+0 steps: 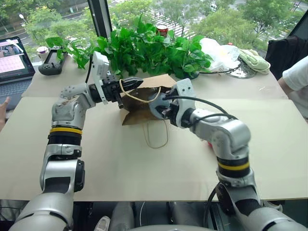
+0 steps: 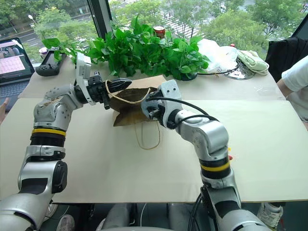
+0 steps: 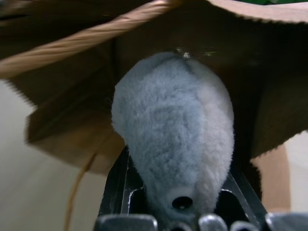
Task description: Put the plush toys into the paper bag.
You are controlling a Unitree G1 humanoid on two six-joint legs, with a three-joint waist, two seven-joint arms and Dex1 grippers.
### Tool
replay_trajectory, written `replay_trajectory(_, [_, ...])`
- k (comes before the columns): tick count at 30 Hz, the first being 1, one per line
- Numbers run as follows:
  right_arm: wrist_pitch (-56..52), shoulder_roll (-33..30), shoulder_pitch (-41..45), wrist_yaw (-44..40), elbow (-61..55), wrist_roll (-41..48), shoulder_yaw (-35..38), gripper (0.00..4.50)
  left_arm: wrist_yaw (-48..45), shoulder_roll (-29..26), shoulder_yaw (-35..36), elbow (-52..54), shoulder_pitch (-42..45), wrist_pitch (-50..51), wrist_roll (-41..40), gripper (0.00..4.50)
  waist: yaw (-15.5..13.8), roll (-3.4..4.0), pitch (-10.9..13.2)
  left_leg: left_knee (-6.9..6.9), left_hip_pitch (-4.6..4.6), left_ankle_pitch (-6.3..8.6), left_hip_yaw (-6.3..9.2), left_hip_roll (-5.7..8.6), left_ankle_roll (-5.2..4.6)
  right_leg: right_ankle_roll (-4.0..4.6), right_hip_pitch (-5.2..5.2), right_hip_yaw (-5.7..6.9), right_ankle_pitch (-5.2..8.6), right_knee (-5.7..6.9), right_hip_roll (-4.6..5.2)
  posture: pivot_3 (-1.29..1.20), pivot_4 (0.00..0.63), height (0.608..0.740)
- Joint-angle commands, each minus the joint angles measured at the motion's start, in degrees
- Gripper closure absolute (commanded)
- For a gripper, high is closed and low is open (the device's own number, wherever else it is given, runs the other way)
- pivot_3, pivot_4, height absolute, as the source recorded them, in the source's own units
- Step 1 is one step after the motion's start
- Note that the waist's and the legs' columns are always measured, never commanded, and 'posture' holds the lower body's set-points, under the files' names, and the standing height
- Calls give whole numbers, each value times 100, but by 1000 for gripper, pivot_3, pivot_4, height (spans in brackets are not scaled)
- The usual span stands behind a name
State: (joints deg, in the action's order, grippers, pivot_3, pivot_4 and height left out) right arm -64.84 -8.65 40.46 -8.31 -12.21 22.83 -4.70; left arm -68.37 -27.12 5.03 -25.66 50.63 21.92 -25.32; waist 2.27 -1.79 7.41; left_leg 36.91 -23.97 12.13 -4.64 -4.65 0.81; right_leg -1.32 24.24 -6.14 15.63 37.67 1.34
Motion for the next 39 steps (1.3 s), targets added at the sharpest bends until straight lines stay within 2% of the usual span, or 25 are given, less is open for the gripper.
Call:
replay_trajectory(1, [522, 232, 341, 110, 388, -273, -33, 3356, -22, 13, 58, 232, 81, 28, -141, 4500, 12, 0, 0, 0, -2, 0, 0, 0, 0, 0, 2, 0, 0, 1, 0, 0, 150, 717])
replay_trajectory(3, [654, 359, 447, 176, 600, -378, -19, 3356, -19, 21, 52, 259, 62, 38, -142, 4500, 21, 0, 0, -1, -8, 0, 3, 0, 0, 0, 3, 3, 0, 10, 0, 0, 150, 717])
replay_trajectory(6, [713, 545, 528, 371, 791, -497, 111, 2619, -19, 17, 51, 286, 41, 55, -146, 4500, 32, 1, 0, -1, -8, 0, 4, -1, 0, 0, 5, 4, 0, 15, 0, 0, 150, 717])
replay_trajectory(11, [750, 780, 560, 698, 909, -652, 368, 865, -10, -14, 52, 326, 3, 77, -160, 4500, 26, 1, 0, 0, -10, 0, 6, -1, 0, 0, 4, 7, 0, 18, 1, 0, 150, 717])
replay_trajectory(14, [727, 820, 578, 746, 897, -681, 459, 46, -3, -17, 54, 327, 2, 79, -157, 4500, 25, 1, 0, 0, -11, 0, 7, -1, 0, 0, 4, 7, 0, 19, 1, 0, 150, 717])
replay_trajectory(19, [180, 456, 416, 388, 223, -487, 388, 46, 20, -24, 58, 319, 3, 77, -149, 4500, 25, 2, 0, 0, -11, 0, 8, -1, 1, 0, 5, 8, 0, 20, 1, 0, 150, 717])
replay_trajectory(24, [-684, -351, 10, -347, -1029, 149, 659, 46, 31, -26, 59, 318, 0, 79, -153, 4500, 7, 2, 0, -1, -16, 0, 12, -1, 0, 0, 4, 11, 0, 14, 1, 0, 150, 717])
replay_trajectory(28, [-1198, -1426, -611, -1290, -2066, 989, 1343, 46, 35, -19, 55, 308, -12, 73, -156, 4500, -18, 2, 0, -1, -22, 0, 16, 0, 0, 0, 3, 15, 0, 3, 3, 0, 150, 717])
replay_trajectory(31, [-1204, -2236, -1176, -1844, -2405, 1322, 1657, 46, 37, -5, 47, 298, -23, 63, -158, 4500, -63, 2, 0, -1, -22, 1, 20, 1, -2, -1, -2, 20, 0, -14, 4, 0, 150, 717])
replay_trajectory(37, [-559, -4458, -2795, -2657, -2403, 825, 1502, 46, 26, 32, 27, 260, -24, 45, -149, 4500, -86, 6, 0, -1, -17, 2, 25, 4, -3, -1, -9, 20, 0, -43, 3, 0, 150, 717])
replay_trajectory(39, [-228, -4929, -3235, -2808, -2294, 613, 1354, 46, 21, 45, 20, 246, -17, 40, -148, 4500, -108, 6, 0, 0, -16, 2, 27, 7, -3, -2, -13, 20, 1, -45, 5, 0, 150, 717])
